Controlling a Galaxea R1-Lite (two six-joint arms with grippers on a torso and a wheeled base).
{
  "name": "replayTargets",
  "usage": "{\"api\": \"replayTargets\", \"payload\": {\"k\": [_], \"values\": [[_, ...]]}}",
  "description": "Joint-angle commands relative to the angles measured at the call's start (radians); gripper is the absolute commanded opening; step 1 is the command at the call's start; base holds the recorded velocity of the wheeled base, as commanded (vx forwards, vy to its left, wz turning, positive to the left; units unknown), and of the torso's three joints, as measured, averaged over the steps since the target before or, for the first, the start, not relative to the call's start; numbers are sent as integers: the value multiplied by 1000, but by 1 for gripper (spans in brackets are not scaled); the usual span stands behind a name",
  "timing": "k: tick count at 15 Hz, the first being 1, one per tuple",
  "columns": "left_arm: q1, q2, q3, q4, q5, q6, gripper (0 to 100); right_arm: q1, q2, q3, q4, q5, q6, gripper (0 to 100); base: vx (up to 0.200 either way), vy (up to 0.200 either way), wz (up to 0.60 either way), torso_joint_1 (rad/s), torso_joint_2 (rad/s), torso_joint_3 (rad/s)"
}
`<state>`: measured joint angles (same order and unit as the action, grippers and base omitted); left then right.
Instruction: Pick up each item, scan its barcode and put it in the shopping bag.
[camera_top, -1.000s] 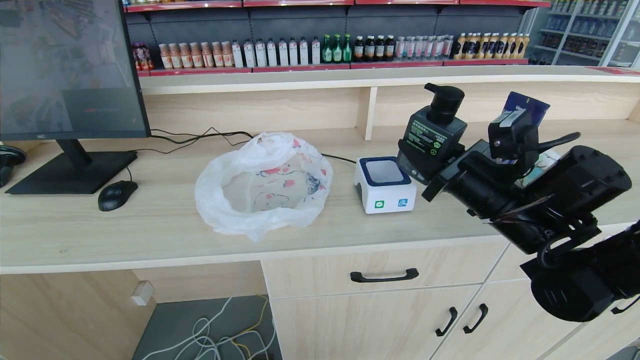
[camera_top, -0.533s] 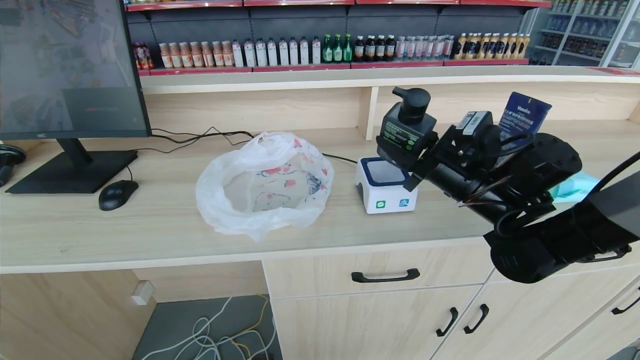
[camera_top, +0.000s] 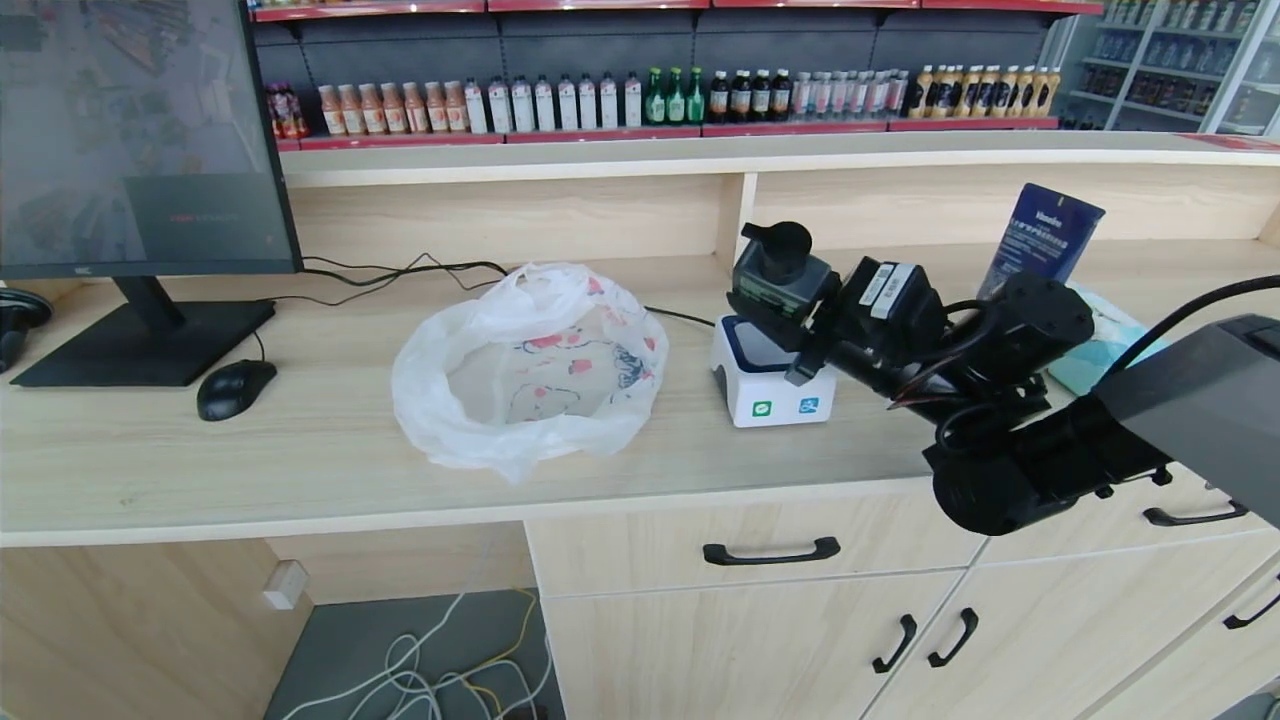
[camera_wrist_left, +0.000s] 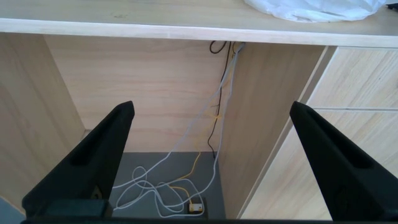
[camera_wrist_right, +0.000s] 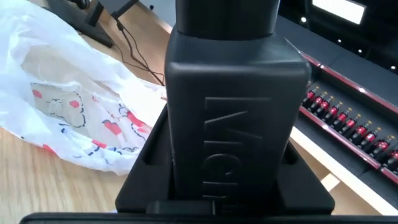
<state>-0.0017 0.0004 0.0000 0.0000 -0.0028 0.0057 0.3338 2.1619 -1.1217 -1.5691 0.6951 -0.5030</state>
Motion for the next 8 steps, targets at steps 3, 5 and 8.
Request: {"api": "replayTargets", "payload": {"k": [3,5,8], "values": [[0,0,0,0,0,0,100,-12,42,-29,-2,6,-32,0,0,0,0,0,0,0],[0,0,0,0,0,0,100,-24,49,-36,-2,6,-51,0,0,0,0,0,0,0],[0,0,0,0,0,2,100,-44,59,-55,-2,6,-71,0,0,0,0,0,0,0]]}}
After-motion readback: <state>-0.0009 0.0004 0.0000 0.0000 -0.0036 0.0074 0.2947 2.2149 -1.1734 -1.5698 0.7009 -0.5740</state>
